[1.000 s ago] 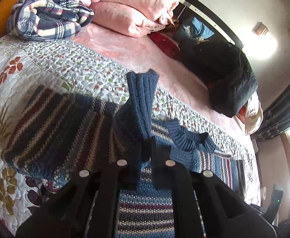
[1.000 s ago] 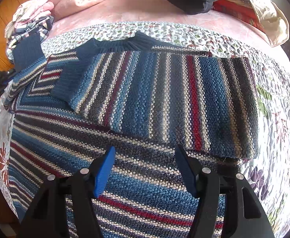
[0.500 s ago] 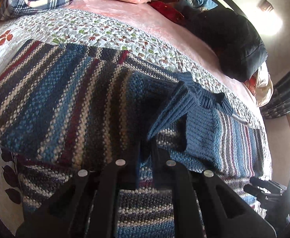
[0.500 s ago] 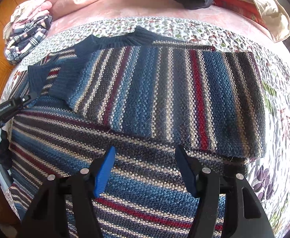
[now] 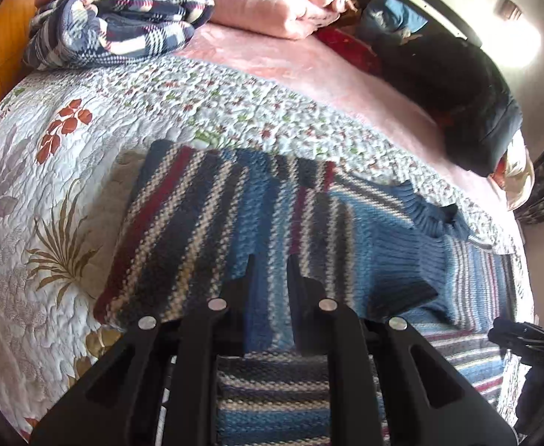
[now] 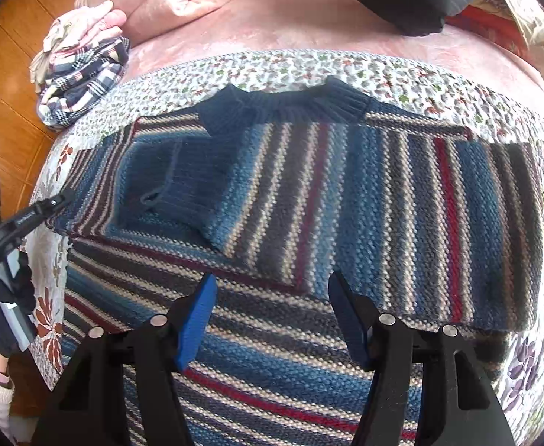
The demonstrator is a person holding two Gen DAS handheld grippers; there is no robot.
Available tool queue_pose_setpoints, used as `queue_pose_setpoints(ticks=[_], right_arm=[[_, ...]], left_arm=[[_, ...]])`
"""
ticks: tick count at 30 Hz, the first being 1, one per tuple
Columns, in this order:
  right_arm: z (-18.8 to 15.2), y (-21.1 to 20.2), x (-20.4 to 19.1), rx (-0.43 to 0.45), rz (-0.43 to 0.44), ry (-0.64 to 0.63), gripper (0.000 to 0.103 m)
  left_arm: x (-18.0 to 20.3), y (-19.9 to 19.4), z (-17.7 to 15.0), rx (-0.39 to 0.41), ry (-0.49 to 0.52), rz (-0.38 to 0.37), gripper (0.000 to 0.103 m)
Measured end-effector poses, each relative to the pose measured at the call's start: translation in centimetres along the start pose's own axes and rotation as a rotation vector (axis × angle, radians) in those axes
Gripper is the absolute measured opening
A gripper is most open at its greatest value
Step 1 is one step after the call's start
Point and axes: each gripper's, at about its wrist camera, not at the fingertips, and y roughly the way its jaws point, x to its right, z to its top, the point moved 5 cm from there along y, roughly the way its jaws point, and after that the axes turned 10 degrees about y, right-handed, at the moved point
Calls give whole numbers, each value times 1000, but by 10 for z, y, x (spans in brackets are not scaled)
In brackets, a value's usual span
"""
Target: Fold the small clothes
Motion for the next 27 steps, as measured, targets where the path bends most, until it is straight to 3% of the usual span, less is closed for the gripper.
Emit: queue_pose_setpoints(ticks=[2,5,10,16,19,21,23,24,25,27], right_arm=[[6,3,-13,-4,8,-15,63],[15,10,-32,-20,29,-25,63],[30,34,-59,-71,68,-4,63],[47,66,-87,-126,129,39,63],[51,85,-96,-165,160,81,63],[53,91,-102,-157,131,68,62],[55,89,-108,-134,113,42,51],[56,87,-111,-130,127,30,33],[55,88,-114,-140,143,24,22],[55,85,-116,-131,131,4,17]], left_arm=[[-6,16,-11,-46,21,7,14],[-6,21,-15,-37,63,22,14],[-15,17,-11,-36,10,-25,14],[-18,-29,2,89,-3,-29,21],[-23,-45,3,115,-1,-24,21],[-25,-51,3,120,16,-13,22],[-25,-54,3,120,34,-3,25],[-25,-55,2,117,37,-1,25],[-25,-55,2,115,37,0,26],[-25,-55,3,113,32,0,26]])
